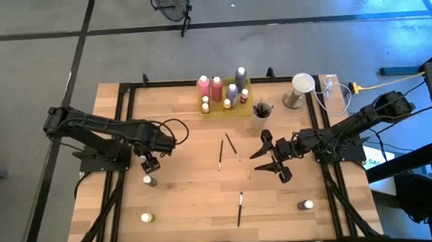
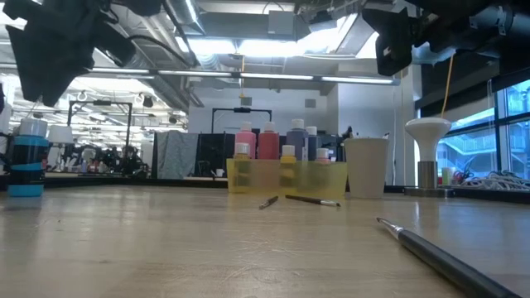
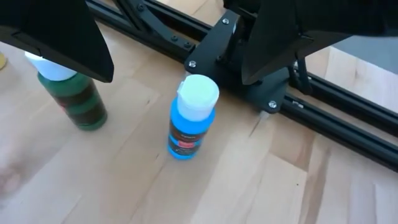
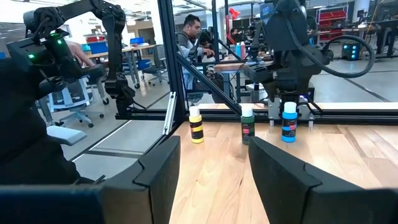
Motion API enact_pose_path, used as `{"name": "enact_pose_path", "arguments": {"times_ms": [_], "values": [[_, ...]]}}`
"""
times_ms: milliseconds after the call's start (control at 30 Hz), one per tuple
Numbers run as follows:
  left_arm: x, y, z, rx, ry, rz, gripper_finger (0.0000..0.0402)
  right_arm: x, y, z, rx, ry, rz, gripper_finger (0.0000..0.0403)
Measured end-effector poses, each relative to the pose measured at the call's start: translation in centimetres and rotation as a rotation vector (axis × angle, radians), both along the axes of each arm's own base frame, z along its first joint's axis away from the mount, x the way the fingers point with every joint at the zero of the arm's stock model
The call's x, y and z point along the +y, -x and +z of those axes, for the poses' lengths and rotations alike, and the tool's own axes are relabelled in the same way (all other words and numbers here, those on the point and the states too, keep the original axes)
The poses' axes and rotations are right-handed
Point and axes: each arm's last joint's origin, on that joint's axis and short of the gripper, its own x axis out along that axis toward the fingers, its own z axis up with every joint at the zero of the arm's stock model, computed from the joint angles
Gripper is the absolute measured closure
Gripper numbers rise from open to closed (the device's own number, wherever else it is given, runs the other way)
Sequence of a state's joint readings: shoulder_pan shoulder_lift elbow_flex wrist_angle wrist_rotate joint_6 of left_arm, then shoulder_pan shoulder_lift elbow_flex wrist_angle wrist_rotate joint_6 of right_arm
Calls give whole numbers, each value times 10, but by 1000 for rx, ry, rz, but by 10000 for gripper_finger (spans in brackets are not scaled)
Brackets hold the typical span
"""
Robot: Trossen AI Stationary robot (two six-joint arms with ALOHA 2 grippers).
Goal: Pick & Place Paint Supplies
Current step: Put the small light blue paint bottle into the yellow bin
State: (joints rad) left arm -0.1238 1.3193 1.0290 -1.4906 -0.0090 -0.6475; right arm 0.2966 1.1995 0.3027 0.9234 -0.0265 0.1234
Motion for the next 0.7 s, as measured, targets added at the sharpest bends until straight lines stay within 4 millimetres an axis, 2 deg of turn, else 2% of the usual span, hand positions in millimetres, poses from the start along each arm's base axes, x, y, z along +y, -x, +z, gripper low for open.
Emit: {"name": "enact_pose_path", "arguments": {"times_ms": [333, 533, 700], "values": [[5, 1, -2, -5, -18, -1, 50, 0, 0, -1, 9, 3, 1, 210], [7, 27, -15, -4, 35, 45, 50, 0, 0, -4, 34, 11, 3, 210], [9, 35, -9, -127, -14, 61, 50, 0, 0, -4, 33, 11, 3, 210]]}}
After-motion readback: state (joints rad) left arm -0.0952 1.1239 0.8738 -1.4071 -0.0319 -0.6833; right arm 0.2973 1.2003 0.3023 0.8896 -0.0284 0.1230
